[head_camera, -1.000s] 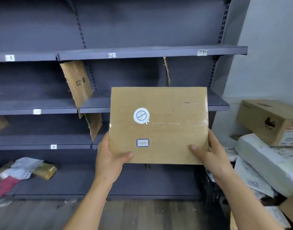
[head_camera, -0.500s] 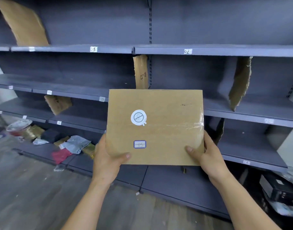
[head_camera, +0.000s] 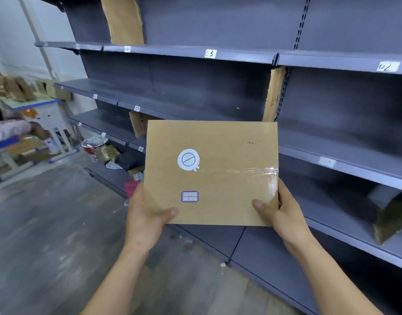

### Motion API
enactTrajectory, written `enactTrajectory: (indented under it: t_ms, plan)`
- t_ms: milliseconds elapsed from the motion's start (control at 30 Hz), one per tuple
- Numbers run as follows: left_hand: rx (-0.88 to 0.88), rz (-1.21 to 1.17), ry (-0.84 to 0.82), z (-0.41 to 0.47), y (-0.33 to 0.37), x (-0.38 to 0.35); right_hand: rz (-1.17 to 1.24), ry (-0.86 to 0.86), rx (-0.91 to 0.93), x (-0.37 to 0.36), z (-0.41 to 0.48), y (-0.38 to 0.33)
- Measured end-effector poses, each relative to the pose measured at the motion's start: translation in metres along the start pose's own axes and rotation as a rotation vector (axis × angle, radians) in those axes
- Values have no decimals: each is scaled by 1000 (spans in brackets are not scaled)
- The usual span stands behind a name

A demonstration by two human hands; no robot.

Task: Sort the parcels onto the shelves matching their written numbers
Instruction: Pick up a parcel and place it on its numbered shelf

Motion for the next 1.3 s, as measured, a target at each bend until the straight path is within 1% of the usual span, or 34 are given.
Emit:
enactTrajectory:
  t_ms: [200,500,633,800,967,1133,1300]
  plan:
    - [38,15,101,47,-23,30,15,-109,8,-57,68,7]
    - [40,64,315,121,-42,68,23,-297,36,-143,182,6]
    - [71,96,394,140,-53,92,1,-360,33,-185,215,3]
    - [85,118,447,171,-70,134,16,-436,18,-248,244,-1]
    - [97,115,475,219,-101,189,18,-467,13,-324,274,-1]
    - [76,92,463,281,-129,253,19,-455,33,-412,306,-10]
    - [118,115,452,334,-152,316,14,-455,11,-484,326,-14]
Point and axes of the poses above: each hand's wrist, its own z-axis towards the middle knuckle, its own x-axis out of the back of the hand, y = z × x, the point moved 6 cm from there along z, towards the middle knuckle, and after that the axes turned 1 degree about -z, right-handed, at the moved point
